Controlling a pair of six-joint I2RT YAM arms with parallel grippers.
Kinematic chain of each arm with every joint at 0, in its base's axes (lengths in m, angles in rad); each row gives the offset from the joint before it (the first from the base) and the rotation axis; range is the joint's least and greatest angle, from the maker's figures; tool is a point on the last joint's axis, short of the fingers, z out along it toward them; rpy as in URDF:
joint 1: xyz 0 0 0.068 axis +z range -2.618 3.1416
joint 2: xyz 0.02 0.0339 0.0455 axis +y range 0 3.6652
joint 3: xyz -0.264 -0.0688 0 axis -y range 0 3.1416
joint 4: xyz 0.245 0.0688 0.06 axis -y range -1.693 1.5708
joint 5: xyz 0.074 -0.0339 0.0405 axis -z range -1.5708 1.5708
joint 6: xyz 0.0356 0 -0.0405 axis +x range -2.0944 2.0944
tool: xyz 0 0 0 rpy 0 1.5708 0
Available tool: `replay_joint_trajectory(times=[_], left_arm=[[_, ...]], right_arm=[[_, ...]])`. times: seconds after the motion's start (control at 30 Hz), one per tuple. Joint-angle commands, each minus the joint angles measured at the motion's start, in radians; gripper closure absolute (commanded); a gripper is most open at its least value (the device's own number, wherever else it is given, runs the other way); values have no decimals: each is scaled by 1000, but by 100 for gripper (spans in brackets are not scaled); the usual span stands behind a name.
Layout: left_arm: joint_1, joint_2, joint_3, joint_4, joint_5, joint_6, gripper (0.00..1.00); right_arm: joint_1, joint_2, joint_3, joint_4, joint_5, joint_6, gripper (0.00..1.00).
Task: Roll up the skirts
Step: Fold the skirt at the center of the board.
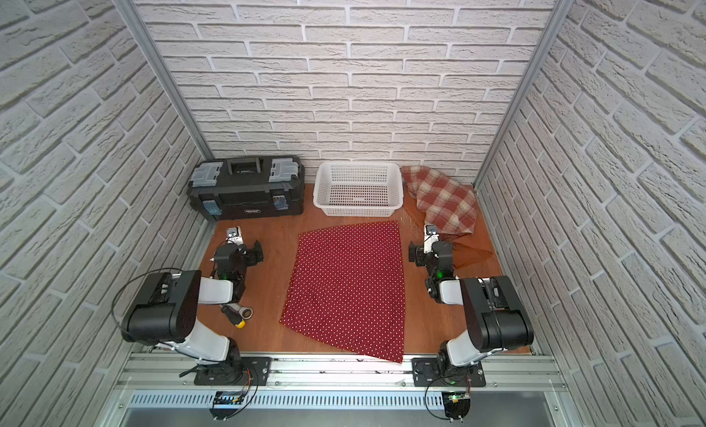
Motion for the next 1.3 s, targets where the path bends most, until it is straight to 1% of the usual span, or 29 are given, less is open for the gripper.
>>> replay_joint_trajectory(times=[0.0, 0.63, 0.7, 0.73, 0.77, 0.8, 0.83, 0.87, 0.93, 0.97, 1.0, 1.03, 1.07, 1.1, 1.13, 1.17, 1.2, 1.23, 1.27], left_arm=[[-6, -2, 12, 40, -9, 6, 2], [-5, -7, 7, 52, 0, 10, 1], [-20, -86, 26, -42, 18, 33, 1], [-28, -141, 47, -120, 25, 51, 1], [-45, -197, 69, -207, 38, 73, 1], [-64, -250, 88, -256, 45, 94, 1], [-90, -311, 95, -270, 56, 97, 2], [-117, -373, 102, -274, 76, 91, 2], [-166, -476, 145, -332, 80, 51, 2], [-180, -511, 200, -420, 70, -14, 1], [-183, -527, 260, -540, 57, -101, 1], [-182, -538, 343, -726, 28, -217, 1], [-178, -528, 419, -922, -5, -320, 1], [-171, -510, 468, -1056, -20, -373, 1], [-158, -474, 496, -1111, -13, -392, 1], [-128, -449, 509, -1150, 21, -429, 1], [-96, -442, 514, -1170, 76, -467, 2], [-74, -456, 496, -1151, 119, -495, 1], [-71, -490, 459, -1110, 118, -511, 1]], right_arm=[[-2, -22, 8, 28, -3, 14, 1], [-2, -25, 5, 30, -3, 15, 1], [4, -45, 1, 50, 11, 11, 1], [16, -93, 8, 3, 36, 5, 1], [32, -171, 48, -122, 82, 5, 1], [45, -242, 107, -282, 134, 27, 1], [54, -308, 195, -490, 159, 66, 1], [61, -357, 279, -647, 159, 112, 1], [64, -397, 410, -865, 147, 209, 1], [64, -395, 439, -913, 169, 290, 1], [62, -381, 449, -954, 221, 401, 1], [57, -360, 450, -1010, 286, 551, 1], [52, -332, 453, -1076, 340, 673, 1], [42, -304, 463, -1126, 335, 707, 1], [33, -262, 474, -1142, 271, 650, 1], [32, -209, 532, -1226, 202, 597, 1], [49, -170, 589, -1310, 186, 564, 1], [97, -142, 631, -1355, 203, 499, 1], [156, -117, 668, -1397, 258, 433, 1]])
